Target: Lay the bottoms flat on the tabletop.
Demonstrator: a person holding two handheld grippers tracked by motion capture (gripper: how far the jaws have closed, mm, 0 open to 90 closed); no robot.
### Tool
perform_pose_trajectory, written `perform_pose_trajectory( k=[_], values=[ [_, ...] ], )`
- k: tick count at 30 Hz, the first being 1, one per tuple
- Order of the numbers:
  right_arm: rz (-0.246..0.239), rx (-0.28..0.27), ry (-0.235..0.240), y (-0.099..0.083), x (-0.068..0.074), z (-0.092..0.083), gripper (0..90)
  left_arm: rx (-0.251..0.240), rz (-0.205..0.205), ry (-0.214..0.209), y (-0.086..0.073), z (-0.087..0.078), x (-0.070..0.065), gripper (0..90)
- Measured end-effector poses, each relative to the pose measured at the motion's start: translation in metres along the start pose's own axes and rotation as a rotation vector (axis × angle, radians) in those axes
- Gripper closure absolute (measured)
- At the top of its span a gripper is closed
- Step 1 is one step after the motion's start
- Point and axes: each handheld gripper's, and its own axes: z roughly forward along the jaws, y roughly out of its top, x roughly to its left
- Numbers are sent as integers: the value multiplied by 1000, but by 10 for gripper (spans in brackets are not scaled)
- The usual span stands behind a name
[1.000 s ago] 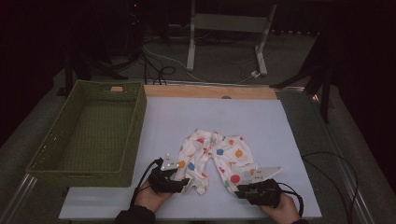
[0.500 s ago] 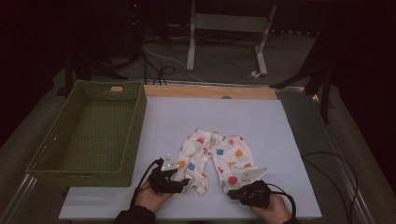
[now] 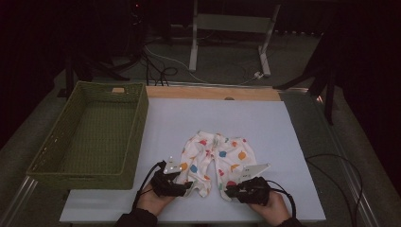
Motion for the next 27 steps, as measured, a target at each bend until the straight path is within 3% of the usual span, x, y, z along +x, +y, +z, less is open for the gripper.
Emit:
perform_pose_trajectory(
  k=[5, 10, 13, 15, 18, 25, 27],
  values=[
    [47, 14, -83, -14, -14, -11, 718, 0, 2, 1, 0, 0, 0, 362],
    [34, 55, -175, -23, -24, -15, 676, -2, 2, 0, 0, 1, 0, 362],
    [-6, 68, -193, -25, -25, -11, 767, -3, 0, -1, 0, 1, 0, 362],
    [-3, 67, -194, -24, -25, -10, 882, -3, 0, -1, 0, 1, 0, 363],
    [20, 69, -173, -22, -31, -10, 900, -4, 0, -3, 0, 1, 0, 363],
    [37, 68, -189, -21, -46, -12, 900, -8, -5, -6, 0, 1, 1, 363],
    [57, 67, -210, -21, -56, -15, 900, -7, -3, -6, 0, 1, 1, 363]
  ],
)
